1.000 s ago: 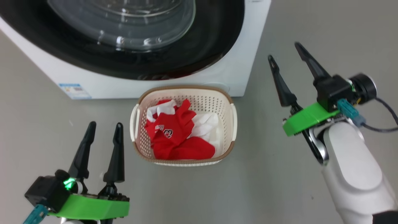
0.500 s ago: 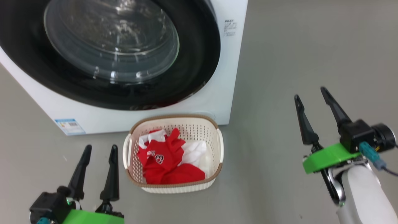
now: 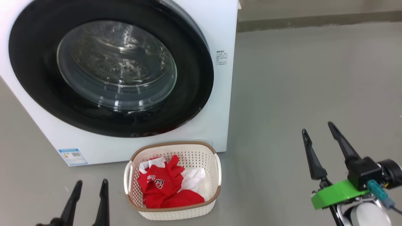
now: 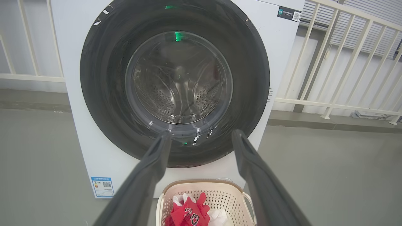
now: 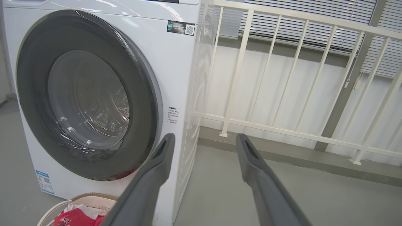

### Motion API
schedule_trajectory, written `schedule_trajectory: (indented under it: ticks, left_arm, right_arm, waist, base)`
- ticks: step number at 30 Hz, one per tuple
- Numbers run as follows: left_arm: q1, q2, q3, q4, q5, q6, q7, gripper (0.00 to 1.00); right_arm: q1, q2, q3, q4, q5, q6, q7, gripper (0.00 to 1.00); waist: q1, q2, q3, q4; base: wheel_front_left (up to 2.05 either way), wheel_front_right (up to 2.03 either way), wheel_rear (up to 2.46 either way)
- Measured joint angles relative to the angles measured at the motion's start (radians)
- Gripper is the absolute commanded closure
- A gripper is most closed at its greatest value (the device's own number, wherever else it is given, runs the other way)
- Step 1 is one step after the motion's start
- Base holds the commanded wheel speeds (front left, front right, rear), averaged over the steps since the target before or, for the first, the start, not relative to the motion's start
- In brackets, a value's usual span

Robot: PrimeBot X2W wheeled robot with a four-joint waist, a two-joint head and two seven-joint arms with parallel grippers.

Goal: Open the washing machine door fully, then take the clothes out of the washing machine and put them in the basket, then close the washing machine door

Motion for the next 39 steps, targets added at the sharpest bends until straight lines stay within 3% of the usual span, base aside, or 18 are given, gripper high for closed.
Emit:
schedule_trajectory:
  ticks: [18,19,27,39]
  left_arm:
    - [0.064,0.023,0.016,-0.018,0.011,0.011,0.0,0.0]
    - [0.064,0.025,0.015,-0.021,0.013,0.015,0.0,1.0]
    - [0.088,-0.019,-0.004,0.082,0.013,0.015,0.008,1.0]
    - [0.09,-0.023,-0.003,0.095,-0.109,0.014,0.042,1.0]
  right_arm:
    - [0.09,0.005,-0.018,-0.027,0.019,0.0,0.0,0.0]
    - [0.09,0.006,-0.019,-0.027,0.019,0.0,0.0,1.0]
    - [0.165,0.03,-0.011,0.082,0.019,0.0,0.0,1.0]
    - [0.172,0.031,-0.014,0.091,0.163,0.0,0.036,1.0]
  waist:
    - [0.0,0.0,-0.052,-0.001]
    - [0.0,0.0,-0.051,-0.002]
    - [0.0001,0.0,-0.051,-0.002]
    - [0.0003,0.0,-0.042,-0.001]
  base:
    - [0.0,0.0,0.0]
    - [0.0,0.0,0.0]
    - [0.0,0.0,0.0]
    - [0.0,0.0,0.0]
